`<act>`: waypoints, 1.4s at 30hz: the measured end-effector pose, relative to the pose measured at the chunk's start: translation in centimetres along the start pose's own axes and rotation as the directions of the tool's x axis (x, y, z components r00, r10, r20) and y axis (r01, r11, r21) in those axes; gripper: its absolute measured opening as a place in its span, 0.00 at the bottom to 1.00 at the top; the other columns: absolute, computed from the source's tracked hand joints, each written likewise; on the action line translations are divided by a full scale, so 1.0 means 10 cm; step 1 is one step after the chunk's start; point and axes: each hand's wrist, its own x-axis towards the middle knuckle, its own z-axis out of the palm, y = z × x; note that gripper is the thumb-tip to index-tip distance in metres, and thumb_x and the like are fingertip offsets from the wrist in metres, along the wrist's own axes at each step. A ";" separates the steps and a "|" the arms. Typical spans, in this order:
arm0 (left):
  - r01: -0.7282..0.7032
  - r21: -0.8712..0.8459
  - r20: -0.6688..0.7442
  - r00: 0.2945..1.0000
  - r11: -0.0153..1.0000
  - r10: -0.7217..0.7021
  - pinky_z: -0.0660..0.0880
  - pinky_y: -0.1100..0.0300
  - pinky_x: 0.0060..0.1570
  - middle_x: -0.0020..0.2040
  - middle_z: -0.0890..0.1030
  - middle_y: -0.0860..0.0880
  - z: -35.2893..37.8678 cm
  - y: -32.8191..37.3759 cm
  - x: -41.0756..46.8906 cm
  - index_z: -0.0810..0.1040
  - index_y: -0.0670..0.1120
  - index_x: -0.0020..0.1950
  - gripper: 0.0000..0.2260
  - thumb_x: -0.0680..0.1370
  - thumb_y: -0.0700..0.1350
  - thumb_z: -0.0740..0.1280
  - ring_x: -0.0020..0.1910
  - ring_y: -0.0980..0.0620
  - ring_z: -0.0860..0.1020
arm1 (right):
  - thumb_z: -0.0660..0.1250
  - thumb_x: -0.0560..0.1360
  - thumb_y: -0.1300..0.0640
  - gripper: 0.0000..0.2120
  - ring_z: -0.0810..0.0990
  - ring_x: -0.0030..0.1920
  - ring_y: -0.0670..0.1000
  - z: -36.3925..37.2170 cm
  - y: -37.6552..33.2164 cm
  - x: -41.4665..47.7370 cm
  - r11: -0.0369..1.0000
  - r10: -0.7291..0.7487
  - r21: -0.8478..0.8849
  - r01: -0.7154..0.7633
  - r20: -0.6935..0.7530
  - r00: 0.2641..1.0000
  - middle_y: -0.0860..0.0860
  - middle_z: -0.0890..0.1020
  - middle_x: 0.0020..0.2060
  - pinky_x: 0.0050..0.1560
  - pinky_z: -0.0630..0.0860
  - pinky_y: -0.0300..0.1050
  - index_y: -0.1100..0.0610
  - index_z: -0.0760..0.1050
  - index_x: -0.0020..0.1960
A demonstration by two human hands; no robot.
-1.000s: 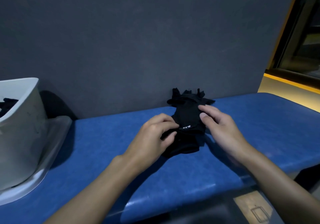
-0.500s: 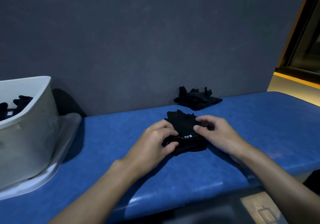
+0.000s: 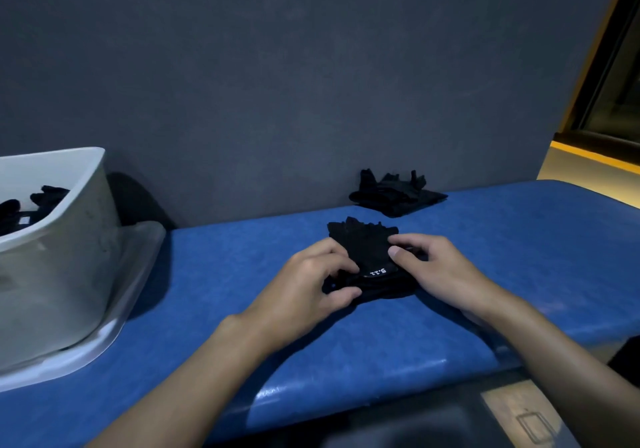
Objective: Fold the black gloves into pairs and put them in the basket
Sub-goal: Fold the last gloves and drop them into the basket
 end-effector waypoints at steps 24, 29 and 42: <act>-0.038 0.326 0.166 0.986 0.945 -0.017 0.60 0.60 0.67 0.66 0.78 0.57 -0.03 -0.08 -0.02 0.80 0.55 0.65 0.22 0.74 0.61 0.67 0.68 0.62 0.69 | 0.68 0.77 0.48 0.15 0.70 0.65 0.36 -0.09 0.15 -0.15 0.884 -0.277 -0.321 0.340 0.225 0.934 0.24 0.73 0.55 0.72 0.63 0.53 0.41 0.77 0.63; -0.037 0.339 0.180 0.983 0.940 -0.026 0.63 0.57 0.66 0.66 0.78 0.58 -0.02 -0.07 -0.03 0.80 0.56 0.65 0.20 0.75 0.59 0.65 0.68 0.60 0.70 | 0.70 0.75 0.48 0.23 0.65 0.69 0.37 -0.15 0.14 -0.17 0.865 -0.251 -0.355 0.355 0.307 0.918 0.36 0.72 0.66 0.74 0.60 0.47 0.42 0.71 0.69; -0.063 0.339 0.201 0.980 0.939 -0.007 0.64 0.56 0.65 0.63 0.78 0.61 -0.04 -0.07 0.00 0.76 0.56 0.68 0.23 0.75 0.60 0.70 0.63 0.62 0.73 | 0.69 0.76 0.48 0.21 0.67 0.69 0.37 -0.13 0.17 -0.15 0.827 -0.291 -0.406 0.389 0.284 0.914 0.32 0.70 0.63 0.73 0.62 0.50 0.41 0.73 0.68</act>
